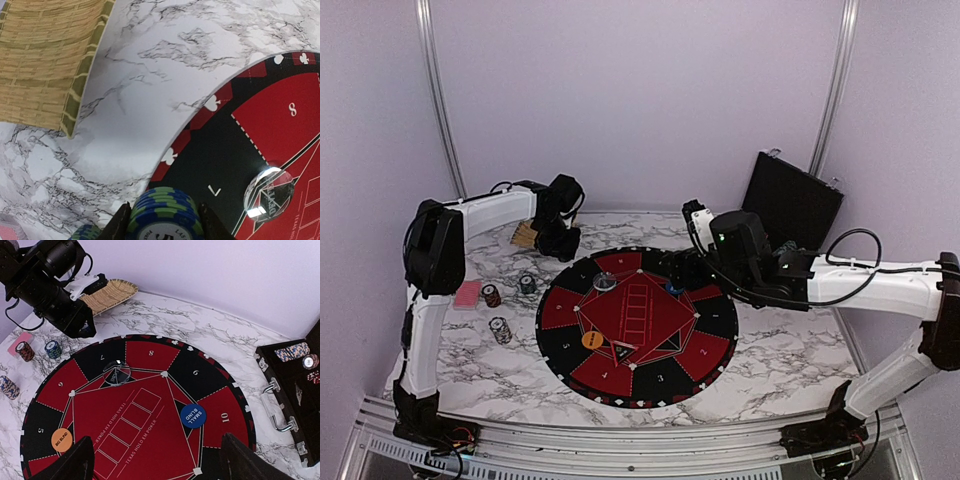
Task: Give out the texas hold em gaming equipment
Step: Place the pile of poker chips at the dealer area.
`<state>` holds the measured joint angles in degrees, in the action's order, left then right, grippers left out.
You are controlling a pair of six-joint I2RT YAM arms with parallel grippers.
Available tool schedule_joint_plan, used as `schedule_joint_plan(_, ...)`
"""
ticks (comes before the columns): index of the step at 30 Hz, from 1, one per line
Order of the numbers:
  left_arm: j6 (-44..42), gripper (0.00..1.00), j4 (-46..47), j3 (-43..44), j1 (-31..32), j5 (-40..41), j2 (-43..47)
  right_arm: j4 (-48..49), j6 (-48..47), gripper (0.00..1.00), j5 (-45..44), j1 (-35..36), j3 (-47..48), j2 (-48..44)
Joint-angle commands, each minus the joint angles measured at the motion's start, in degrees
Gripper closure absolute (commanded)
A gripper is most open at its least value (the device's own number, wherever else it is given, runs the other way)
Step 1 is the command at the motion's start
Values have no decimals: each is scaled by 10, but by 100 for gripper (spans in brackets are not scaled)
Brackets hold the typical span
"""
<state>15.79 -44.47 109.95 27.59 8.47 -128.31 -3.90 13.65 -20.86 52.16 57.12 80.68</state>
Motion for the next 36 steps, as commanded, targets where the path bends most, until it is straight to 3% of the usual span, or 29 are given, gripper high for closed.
schedule_joint_plan(1,-13,63,-52,85,11,1,-52,3,7,16,3,-9,-3,-19)
schedule_joint_plan(11,-20,63,-91,240,19,-12,-160,-3,12,16,6,-15,-13,-28)
schedule_joint_plan(36,-19,59,-91,279,26,-27,-215,-2,18,16,11,-22,-29,-29)
